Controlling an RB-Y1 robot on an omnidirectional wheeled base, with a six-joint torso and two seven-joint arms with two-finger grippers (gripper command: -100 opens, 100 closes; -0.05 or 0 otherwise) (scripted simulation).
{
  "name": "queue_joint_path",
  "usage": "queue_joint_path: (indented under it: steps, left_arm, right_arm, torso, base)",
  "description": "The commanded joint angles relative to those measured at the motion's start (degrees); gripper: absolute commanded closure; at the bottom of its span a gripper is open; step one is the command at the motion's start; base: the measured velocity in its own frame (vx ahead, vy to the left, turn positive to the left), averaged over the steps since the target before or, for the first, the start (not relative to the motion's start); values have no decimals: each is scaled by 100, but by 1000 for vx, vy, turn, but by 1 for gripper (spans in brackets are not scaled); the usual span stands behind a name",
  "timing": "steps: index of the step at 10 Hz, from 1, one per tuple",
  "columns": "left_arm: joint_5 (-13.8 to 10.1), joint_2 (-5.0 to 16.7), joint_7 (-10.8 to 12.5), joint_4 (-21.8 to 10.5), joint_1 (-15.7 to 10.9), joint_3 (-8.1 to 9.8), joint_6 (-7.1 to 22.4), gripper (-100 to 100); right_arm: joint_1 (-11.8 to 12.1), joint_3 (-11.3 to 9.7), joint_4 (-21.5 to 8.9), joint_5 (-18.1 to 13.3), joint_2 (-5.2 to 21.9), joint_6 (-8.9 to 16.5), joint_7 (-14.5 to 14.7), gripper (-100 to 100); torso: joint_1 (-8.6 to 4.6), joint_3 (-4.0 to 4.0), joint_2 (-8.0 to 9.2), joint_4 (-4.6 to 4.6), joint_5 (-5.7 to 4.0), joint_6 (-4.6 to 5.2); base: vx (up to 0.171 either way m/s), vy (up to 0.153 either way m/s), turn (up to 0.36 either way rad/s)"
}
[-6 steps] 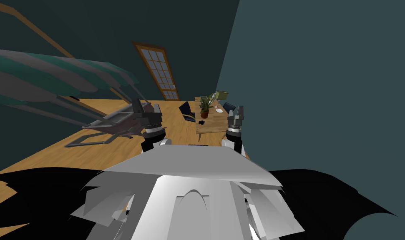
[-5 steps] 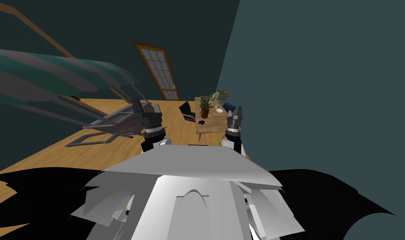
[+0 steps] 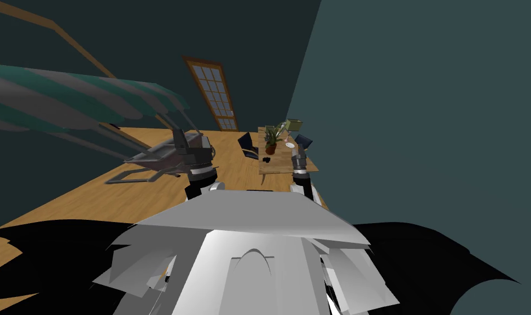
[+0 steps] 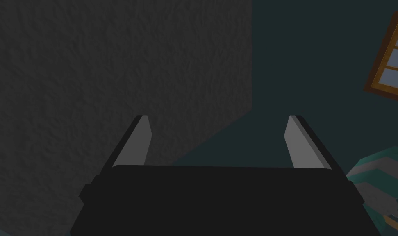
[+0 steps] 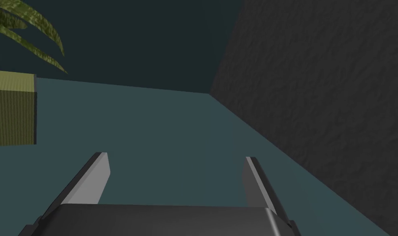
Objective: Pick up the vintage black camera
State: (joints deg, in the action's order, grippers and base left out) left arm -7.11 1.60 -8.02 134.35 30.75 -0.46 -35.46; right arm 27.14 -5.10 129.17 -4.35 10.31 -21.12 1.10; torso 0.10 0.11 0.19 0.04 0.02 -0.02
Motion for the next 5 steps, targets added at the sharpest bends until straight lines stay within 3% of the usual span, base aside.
queue_joint_path:
  steps: [1,2,4,5]
  left_arm:
    - [0,0,0,0,0,0,0,0]
    - [0,0,0,0,0,0,0,0]
    - [0,0,0,0,0,0,0,0]
    - [0,0,0,0,0,0,0,0]
  right_arm:
    - [-21,-93,-252,-126,286,28,-2,-100]
    - [-21,-93,-252,-126,325,28,-2,-100]
    - [-91,-276,-610,-326,729,55,36,-100]
    - [-91,-276,-610,-326,775,55,36,-100]
  torso:
    - [0,0,0,0,0,0]
    - [4,2,3,1,1,1]
    - [2,-2,-5,-1,1,0]
    - [4,0,0,0,1,1]
  base:
    - [-63,45,115]
    - [-44,40,47]
    - [-44,41,136]
    - [-41,34,55]
